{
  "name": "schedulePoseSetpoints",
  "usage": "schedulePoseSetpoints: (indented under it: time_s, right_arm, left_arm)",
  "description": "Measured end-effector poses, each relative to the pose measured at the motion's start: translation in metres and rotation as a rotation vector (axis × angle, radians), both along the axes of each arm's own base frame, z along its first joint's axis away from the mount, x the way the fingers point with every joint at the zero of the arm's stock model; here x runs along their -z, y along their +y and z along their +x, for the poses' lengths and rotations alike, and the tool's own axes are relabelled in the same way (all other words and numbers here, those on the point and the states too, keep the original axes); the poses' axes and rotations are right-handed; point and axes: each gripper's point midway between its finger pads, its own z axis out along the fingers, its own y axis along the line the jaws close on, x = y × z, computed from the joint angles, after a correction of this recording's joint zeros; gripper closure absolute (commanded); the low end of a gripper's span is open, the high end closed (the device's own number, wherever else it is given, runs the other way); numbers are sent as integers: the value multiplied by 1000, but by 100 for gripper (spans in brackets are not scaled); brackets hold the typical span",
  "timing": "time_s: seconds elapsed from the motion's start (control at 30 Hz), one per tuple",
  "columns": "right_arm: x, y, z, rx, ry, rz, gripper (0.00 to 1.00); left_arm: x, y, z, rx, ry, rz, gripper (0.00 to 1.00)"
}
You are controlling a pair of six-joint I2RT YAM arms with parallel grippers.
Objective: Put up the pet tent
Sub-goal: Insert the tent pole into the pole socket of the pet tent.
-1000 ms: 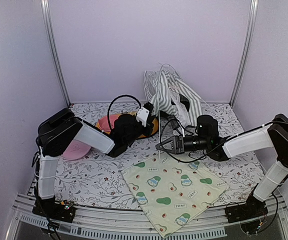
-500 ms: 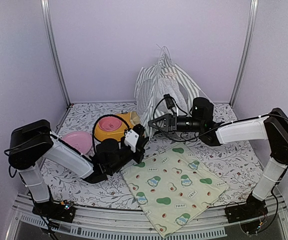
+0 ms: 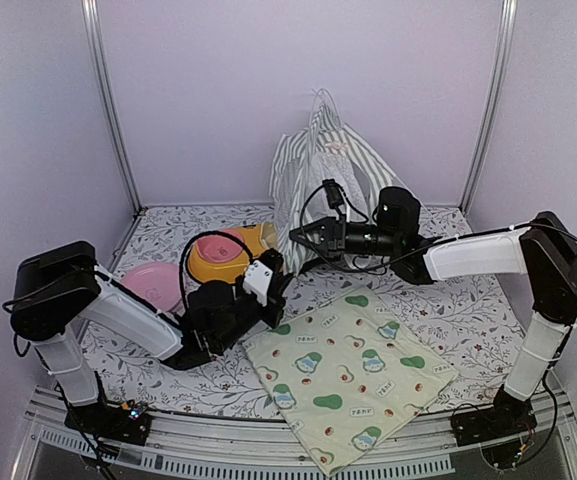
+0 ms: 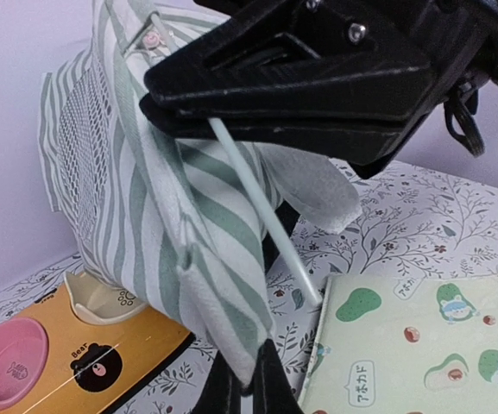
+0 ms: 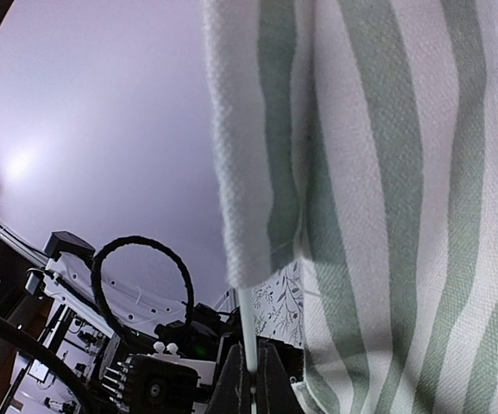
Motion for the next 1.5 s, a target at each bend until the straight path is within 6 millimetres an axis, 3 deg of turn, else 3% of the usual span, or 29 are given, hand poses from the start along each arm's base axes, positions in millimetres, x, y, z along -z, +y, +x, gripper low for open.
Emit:
schedulePoseSetpoints:
  time_s: [0.37,1.5]
  right_arm:
    - [-20,6,11,54,-14,34,100]
    - [-20,2,32,190,45,50,100]
  left_arm:
    - [-12,1,-1,-1,-29,-6,100]
    - [-16,-1,-3,-5,-46,-1,100]
